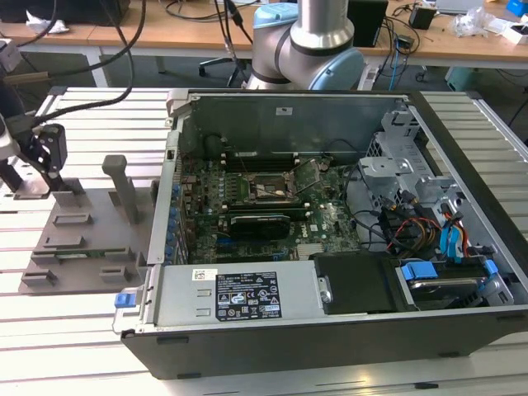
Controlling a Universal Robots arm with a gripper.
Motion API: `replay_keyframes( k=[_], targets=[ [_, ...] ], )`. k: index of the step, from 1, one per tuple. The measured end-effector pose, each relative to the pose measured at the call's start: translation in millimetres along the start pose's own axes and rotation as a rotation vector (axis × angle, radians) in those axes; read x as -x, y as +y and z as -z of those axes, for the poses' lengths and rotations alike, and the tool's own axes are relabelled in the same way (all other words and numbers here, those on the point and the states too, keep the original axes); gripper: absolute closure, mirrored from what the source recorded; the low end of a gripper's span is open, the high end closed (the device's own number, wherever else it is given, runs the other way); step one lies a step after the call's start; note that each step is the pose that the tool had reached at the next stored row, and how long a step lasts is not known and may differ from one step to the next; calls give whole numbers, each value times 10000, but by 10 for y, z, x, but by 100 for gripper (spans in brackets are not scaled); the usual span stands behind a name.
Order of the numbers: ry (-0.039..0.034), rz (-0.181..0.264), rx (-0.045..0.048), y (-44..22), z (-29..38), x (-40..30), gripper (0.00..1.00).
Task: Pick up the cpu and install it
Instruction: 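Place the cpu into insertion slot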
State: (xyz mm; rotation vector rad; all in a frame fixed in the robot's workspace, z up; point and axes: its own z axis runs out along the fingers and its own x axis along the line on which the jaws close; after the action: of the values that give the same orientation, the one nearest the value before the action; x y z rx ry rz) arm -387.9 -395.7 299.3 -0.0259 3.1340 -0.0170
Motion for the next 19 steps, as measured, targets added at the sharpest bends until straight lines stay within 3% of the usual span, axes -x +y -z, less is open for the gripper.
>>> replay_keyframes(
  k=[16,19],
  targets=[
    [0,0,0,-5,476,3,45],
    [0,0,0,-7,645,4,45]
  ],
)
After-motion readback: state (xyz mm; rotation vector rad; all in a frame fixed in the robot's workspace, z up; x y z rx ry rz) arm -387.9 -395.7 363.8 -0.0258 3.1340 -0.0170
